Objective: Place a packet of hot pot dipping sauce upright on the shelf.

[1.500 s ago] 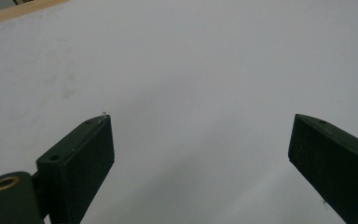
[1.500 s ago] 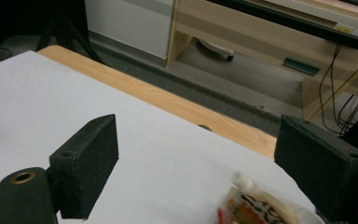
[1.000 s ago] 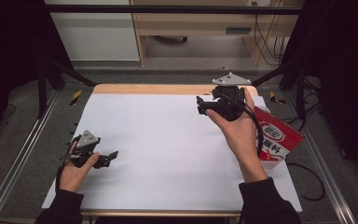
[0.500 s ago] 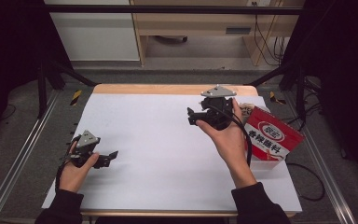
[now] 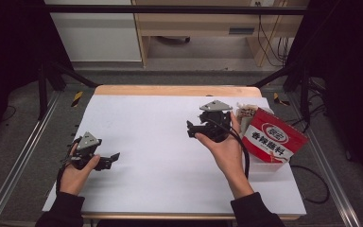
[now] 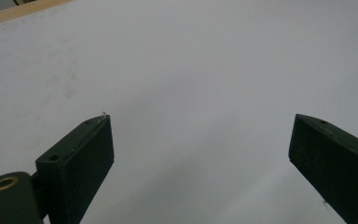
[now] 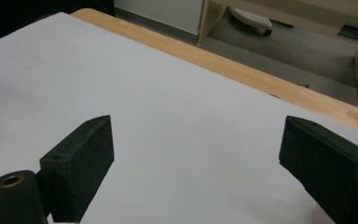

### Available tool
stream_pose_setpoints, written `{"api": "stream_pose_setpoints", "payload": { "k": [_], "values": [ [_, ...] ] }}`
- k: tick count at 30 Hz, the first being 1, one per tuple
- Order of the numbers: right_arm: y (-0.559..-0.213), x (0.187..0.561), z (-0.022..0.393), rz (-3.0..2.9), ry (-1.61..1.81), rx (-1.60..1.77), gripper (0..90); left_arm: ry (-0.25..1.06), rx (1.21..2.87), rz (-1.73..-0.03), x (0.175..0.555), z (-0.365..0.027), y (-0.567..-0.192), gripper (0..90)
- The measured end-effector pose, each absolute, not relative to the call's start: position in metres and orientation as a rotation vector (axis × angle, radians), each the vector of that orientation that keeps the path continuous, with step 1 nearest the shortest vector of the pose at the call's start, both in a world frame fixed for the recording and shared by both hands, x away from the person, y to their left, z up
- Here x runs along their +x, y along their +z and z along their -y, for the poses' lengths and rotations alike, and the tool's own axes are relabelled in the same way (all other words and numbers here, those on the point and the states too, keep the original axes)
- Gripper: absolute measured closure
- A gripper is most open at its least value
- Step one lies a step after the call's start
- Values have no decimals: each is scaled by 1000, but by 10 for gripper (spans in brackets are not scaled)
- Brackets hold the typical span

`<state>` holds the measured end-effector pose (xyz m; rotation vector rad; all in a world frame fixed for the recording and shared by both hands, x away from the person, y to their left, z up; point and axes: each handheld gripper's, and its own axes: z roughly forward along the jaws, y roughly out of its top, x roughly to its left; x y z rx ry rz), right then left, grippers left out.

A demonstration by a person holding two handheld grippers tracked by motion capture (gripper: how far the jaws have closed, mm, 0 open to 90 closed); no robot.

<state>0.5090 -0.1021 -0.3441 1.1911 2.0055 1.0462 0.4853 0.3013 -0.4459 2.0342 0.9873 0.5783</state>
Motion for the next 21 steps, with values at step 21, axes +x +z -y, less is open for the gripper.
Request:
{"api": "stream_pose_setpoints", "payload": {
  "k": [21],
  "values": [
    [-402, 501, 102, -2063, 1009, 1239, 93, 580, 2036, -990, 485, -301, -446, 61]
  ]
}}
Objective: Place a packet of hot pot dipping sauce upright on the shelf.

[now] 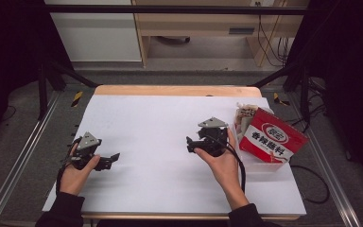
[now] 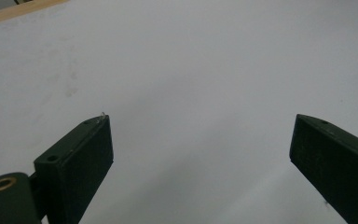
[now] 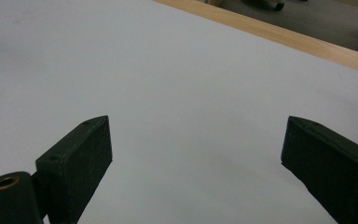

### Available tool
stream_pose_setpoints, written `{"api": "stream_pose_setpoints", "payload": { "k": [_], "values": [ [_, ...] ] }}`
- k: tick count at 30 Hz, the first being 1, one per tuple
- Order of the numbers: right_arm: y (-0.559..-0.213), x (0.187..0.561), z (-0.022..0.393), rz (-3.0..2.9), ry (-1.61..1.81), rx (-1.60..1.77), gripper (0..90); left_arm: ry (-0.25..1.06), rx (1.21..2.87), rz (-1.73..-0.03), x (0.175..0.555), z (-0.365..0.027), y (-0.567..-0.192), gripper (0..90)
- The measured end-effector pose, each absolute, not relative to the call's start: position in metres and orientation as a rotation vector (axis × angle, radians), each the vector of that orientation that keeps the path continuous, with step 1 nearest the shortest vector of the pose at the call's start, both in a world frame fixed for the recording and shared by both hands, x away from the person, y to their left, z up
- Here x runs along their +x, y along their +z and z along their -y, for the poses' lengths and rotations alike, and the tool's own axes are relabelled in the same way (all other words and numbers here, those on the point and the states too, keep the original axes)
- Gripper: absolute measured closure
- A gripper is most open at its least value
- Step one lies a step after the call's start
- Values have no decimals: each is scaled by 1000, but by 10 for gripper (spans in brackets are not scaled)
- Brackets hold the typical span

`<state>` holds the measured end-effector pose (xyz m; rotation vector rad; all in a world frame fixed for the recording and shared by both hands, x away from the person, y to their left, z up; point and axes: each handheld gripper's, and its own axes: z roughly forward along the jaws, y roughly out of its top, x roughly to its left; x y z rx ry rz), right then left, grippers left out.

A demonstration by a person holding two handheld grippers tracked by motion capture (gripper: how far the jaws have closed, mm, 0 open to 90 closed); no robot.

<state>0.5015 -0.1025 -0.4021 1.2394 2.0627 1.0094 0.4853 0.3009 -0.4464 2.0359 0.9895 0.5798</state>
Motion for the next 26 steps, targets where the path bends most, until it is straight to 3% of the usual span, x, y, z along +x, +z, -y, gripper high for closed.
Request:
{"api": "stream_pose_setpoints", "payload": {
  "k": [15, 26],
  "values": [
    [-444, 512, 101, -2100, 974, 1309, 85, 580, 2045, -987, 486, -300, -447, 61],
    [-453, 508, 99, -2117, 987, 1304, 75, 576, 2043, -978, 486, -298, -446, 61]
  ]
}}
